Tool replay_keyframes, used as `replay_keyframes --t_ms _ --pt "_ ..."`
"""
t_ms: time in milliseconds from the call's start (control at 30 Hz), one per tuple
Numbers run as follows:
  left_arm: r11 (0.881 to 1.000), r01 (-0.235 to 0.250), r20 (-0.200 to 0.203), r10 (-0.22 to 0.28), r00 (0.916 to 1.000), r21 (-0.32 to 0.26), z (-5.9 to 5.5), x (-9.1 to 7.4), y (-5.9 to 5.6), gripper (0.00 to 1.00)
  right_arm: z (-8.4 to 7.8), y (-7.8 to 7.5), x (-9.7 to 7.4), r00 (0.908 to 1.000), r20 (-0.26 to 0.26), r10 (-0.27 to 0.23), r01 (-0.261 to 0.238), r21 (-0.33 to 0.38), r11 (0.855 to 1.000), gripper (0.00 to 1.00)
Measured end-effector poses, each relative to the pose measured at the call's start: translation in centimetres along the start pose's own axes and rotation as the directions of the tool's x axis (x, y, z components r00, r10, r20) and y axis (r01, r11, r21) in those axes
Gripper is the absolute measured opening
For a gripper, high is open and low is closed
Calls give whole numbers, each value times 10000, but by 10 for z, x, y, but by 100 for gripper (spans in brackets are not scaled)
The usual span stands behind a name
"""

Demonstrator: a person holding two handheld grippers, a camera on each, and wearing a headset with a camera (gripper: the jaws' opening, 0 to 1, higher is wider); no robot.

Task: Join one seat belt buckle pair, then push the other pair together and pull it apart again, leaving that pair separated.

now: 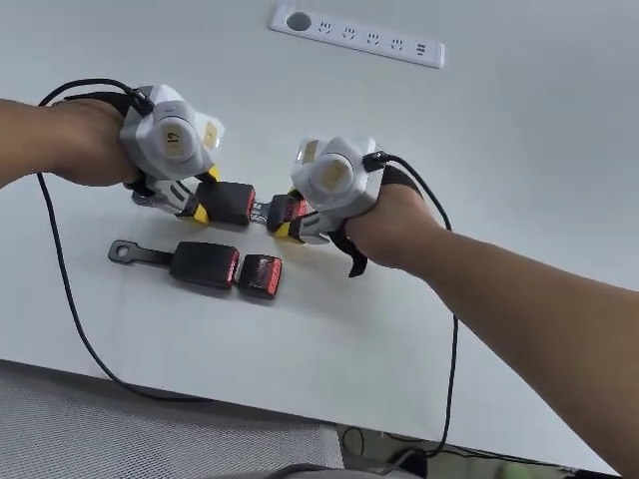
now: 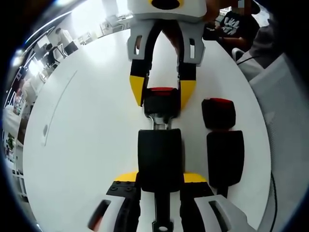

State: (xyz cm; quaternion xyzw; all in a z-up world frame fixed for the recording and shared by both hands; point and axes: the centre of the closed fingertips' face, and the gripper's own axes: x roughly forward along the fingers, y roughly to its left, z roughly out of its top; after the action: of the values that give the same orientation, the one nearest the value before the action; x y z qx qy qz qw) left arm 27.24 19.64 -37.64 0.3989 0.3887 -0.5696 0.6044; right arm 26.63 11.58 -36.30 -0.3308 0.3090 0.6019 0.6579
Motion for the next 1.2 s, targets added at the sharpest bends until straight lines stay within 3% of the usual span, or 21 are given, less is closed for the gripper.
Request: replay_keyframes --t_ms 200,700,900,1200 --pt "10000 12 -82 -12 10000 13 1 -1 -2 31 -15 1 -11 10000 -62 -34 35 55 10000 32" --pt "10000 19 -158 -19 9999 5 0 -1 -2 31 -98 -5 -69 9964 -725 -436 495 828 9953 32" --pt "10000 14 -121 -15 9999 -49 0 -2 -2 31 -122 -7 -86 9941 -923 -569 666 1060 9921 33" --pt "9999 21 -65 -22 10000 -107 0 -3 -2 32 -136 -4 -96 9930 -1099 -438 560 1102 9923 34"
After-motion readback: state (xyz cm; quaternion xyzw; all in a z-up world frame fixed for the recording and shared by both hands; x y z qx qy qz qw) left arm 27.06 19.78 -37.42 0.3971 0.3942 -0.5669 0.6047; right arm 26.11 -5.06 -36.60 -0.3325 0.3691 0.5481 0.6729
